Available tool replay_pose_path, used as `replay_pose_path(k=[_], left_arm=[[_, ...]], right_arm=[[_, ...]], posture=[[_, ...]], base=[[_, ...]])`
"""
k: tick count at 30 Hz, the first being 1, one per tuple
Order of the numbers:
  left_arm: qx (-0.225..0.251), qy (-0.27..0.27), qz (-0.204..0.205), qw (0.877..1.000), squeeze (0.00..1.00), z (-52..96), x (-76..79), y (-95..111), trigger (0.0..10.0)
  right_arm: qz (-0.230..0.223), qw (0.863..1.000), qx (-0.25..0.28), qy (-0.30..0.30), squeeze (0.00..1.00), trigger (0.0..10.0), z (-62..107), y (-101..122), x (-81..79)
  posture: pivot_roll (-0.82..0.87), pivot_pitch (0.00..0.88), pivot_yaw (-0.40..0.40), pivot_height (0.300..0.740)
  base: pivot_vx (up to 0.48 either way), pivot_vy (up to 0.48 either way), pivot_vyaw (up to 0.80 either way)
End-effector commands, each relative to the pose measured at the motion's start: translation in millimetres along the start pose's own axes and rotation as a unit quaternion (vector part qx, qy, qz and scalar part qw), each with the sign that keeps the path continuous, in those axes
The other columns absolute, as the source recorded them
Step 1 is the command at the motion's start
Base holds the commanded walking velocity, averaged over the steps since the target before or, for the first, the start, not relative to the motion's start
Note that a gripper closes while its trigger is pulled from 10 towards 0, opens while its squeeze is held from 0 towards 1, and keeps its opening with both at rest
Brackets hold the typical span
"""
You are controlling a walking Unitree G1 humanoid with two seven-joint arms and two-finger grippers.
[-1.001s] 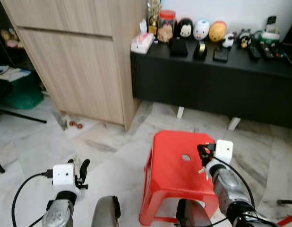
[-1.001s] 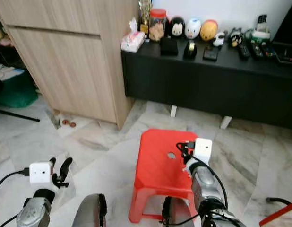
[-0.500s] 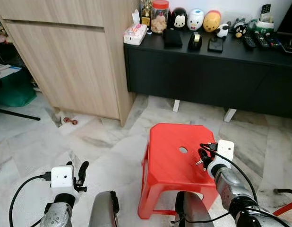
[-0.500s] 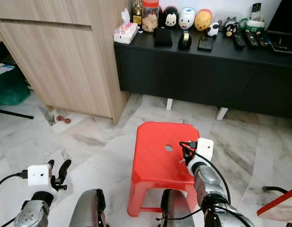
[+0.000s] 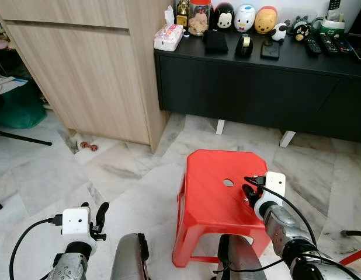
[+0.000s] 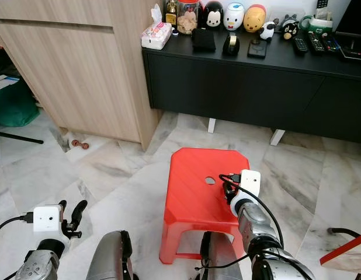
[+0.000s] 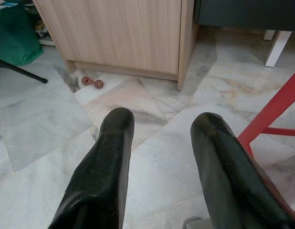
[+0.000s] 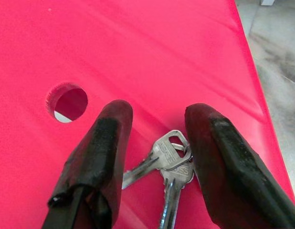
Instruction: Hang keys on a hook
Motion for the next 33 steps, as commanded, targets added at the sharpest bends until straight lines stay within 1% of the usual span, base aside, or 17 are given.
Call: replay_pose_path(k=[1,9,13,16,20,23,29,33], left_arm=[[0.001,-0.003,-0.002,1.0,0.0,-1.6,0.2,3,10.0],[0.001,-0.005,-0.005,1.0,0.0,-3.8,0.3,4,10.0],[0.0,-0.007,-0.008,1.0,0.0,-5.1,0.4,3,10.0],[0.0,-0.007,-0.008,1.0,0.0,-5.5,0.6,3,10.0],[0.0,-0.007,-0.008,1.0,0.0,-5.7,1.4,2,10.0],[-0.001,-0.008,-0.008,1.0,0.0,-6.0,1.8,2,10.0],[-0.001,-0.008,-0.01,1.0,0.0,-6.4,1.6,2,10.0],[0.0,-0.008,-0.01,1.0,0.0,-6.4,1.5,2,10.0]], right_arm=[[-0.008,1.0,-0.003,-0.009,0.0,10.0,0.7,-2,4.4],[-0.028,0.999,0.019,-0.02,0.0,10.0,1.2,5,11.0],[-0.047,0.997,0.051,-0.021,0.0,10.0,1.1,16,14.4],[-0.049,0.997,0.056,-0.02,0.0,10.0,1.2,17,14.4],[-0.048,0.997,0.057,-0.018,0.0,10.0,2.2,14,14.5],[-0.049,0.998,0.043,-0.018,0.0,10.0,4.5,3,15.5],[-0.055,0.998,0.022,-0.024,0.0,10.0,6.6,-9,17.3],[-0.057,0.998,0.019,-0.025,0.0,10.0,6.7,-10,16.8]], posture=[[0.1,0.11,-0.02,0.56],[0.1,0.106,-0.017,0.56],[0.1,0.103,-0.017,0.56],[0.1,0.102,-0.018,0.56],[0.1,0.101,-0.018,0.56],[0.1,0.099,-0.016,0.56],[0.1,0.097,-0.014,0.56],[0.1,0.098,-0.014,0.56]], base=[[0.0,0.0,0.0],[0.0,0.0,0.0],[0.0,0.0,0.0],[0.0,0.0,0.0],[0.0,0.0,0.0],[0.0,0.0,0.0],[0.0,0.0,0.0],[0.0,0.0,0.0]])
Point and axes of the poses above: a point about 5 cm out from each wrist's last joint towards the gripper, its own z axis pointing back from the gripper into the wrist, its own y axis along the axis of the wrist's last joint, x = y × z, the point moved 1 cm from there along -z, pointing out of the wrist towards the gripper, and after that the axes turned 11 degrees about z, right-handed, at the moved point
